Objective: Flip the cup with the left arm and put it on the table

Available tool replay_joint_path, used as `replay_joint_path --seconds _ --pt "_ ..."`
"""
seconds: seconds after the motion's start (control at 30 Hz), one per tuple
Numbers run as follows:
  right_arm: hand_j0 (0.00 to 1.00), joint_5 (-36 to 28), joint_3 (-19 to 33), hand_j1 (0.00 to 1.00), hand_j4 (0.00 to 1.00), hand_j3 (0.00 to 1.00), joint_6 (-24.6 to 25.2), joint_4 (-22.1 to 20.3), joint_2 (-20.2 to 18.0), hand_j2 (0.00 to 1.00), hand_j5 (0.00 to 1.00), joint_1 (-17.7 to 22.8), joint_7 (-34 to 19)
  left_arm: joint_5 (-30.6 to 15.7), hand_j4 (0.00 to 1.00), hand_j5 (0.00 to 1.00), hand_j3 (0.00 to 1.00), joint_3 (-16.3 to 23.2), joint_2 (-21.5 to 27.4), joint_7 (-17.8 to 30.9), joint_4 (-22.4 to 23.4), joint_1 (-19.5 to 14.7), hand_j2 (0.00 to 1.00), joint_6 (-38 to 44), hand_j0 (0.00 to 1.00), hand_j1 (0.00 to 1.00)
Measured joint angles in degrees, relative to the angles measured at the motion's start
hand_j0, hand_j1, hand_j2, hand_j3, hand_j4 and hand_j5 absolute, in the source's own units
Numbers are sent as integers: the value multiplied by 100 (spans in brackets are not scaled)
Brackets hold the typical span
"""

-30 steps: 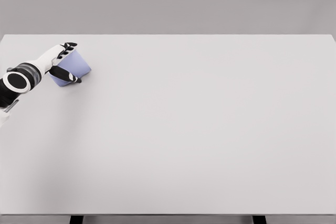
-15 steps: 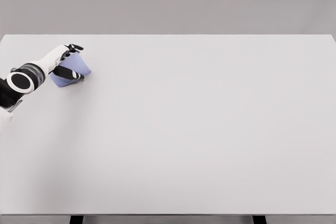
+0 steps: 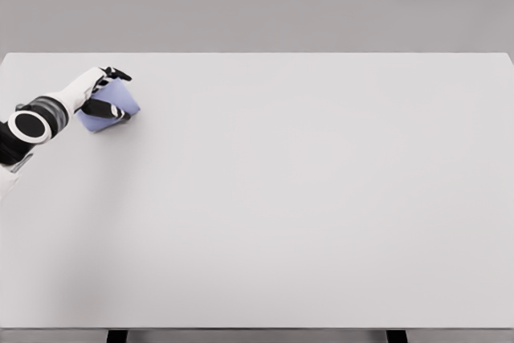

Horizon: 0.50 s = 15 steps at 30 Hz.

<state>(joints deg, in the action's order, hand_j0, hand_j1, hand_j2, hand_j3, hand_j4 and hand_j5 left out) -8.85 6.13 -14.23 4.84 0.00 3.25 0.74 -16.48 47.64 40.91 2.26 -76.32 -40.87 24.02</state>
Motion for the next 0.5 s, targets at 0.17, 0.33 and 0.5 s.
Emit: replay_joint_path --seconds 0.17,0.33,0.5 --pt "100 0 1 100 100 100 0 0 0 100 100 0 0 -5 64 64 64 -50 3 -10 -25 -9 64 -194 64 64" --pt "100 0 1 100 100 100 0 0 0 100 100 0 1 -11 63 63 63 -103 53 -13 -33 9 63 -597 63 63" --pt "100 0 1 100 100 100 0 0 0 100 100 0 1 -12 63 63 63 -288 218 -13 -62 377 63 -1381 63 63"
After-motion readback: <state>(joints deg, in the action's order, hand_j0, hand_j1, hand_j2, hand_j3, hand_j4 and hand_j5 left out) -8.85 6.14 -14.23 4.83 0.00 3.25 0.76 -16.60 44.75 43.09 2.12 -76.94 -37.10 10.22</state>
